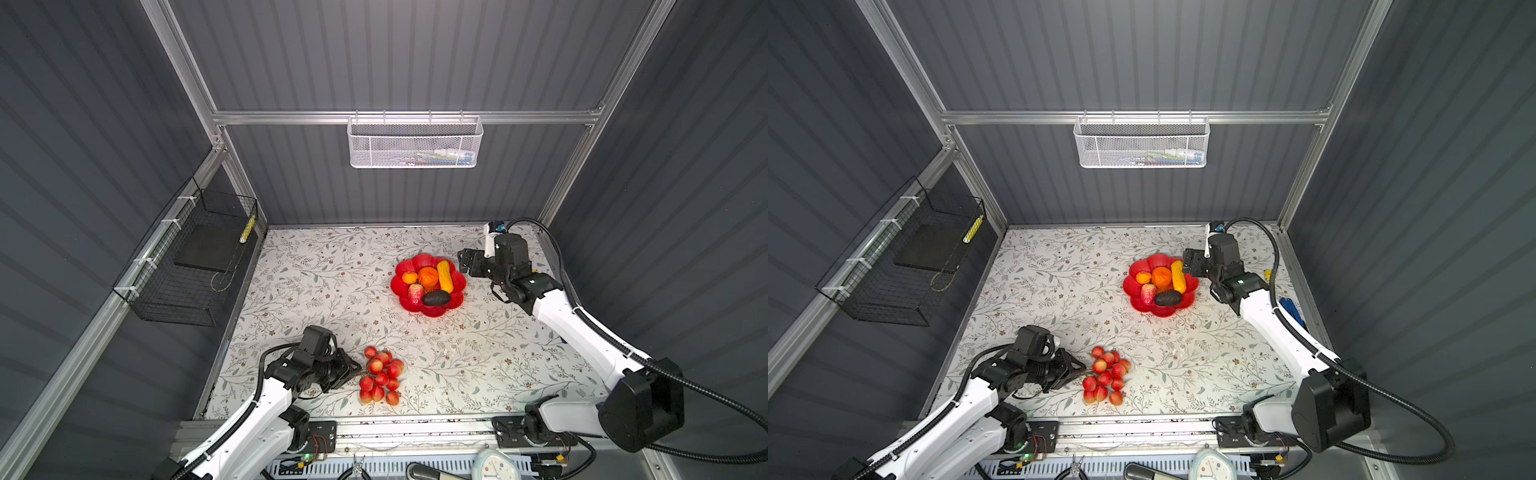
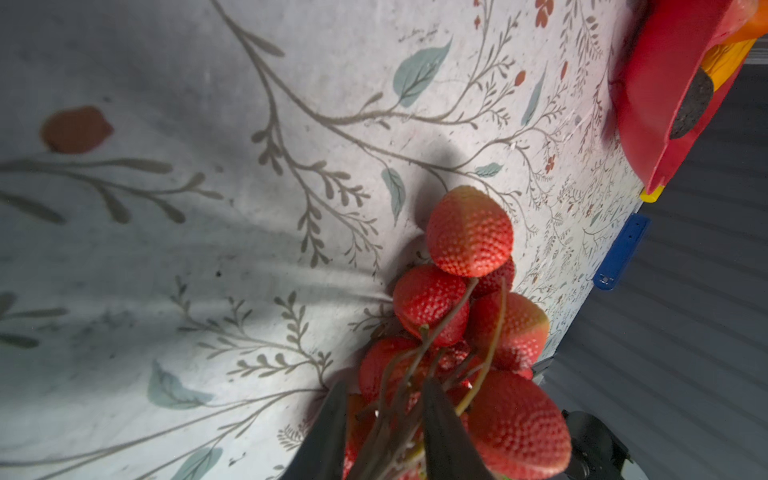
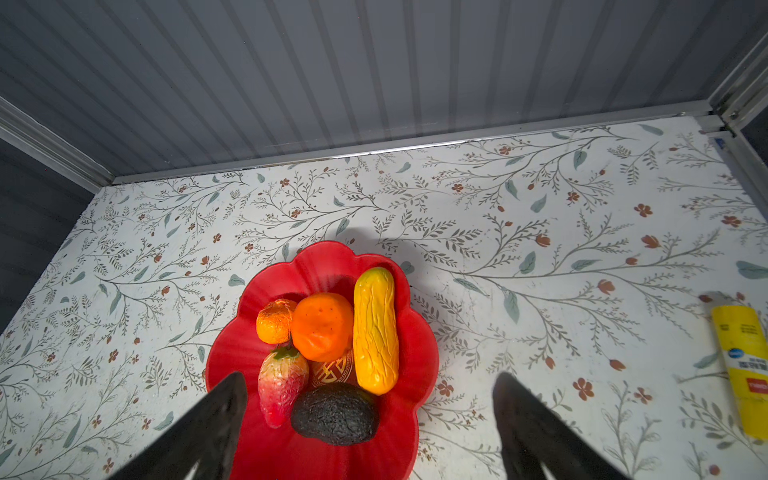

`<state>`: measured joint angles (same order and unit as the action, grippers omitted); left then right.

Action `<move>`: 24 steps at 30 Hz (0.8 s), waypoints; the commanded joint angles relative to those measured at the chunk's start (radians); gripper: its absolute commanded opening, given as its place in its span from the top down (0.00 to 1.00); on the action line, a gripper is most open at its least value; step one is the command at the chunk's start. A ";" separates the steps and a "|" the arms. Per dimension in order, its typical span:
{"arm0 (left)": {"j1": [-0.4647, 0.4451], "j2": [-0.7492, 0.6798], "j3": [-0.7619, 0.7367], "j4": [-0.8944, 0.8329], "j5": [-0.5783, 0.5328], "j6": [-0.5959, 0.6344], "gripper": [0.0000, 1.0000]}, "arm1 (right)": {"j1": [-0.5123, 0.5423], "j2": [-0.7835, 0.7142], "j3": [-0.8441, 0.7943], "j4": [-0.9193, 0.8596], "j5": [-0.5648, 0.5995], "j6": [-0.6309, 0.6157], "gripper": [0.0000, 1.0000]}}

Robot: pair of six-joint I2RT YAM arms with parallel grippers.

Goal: Place and organize the fake fruits in the fruit bowl
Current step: 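Grasp the red lychee bunch with the left gripper and lay it in the bowl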

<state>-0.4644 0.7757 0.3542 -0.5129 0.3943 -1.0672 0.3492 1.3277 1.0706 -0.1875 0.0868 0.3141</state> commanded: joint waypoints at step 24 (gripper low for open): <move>-0.006 0.324 0.417 0.449 0.066 0.059 1.00 | -0.048 -0.164 -0.166 0.008 0.006 0.071 0.04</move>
<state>-0.4660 1.0615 0.6445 -0.1410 0.3931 -1.1240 0.3195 1.2133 0.9432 -0.1852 0.0990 0.3592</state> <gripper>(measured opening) 0.096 0.959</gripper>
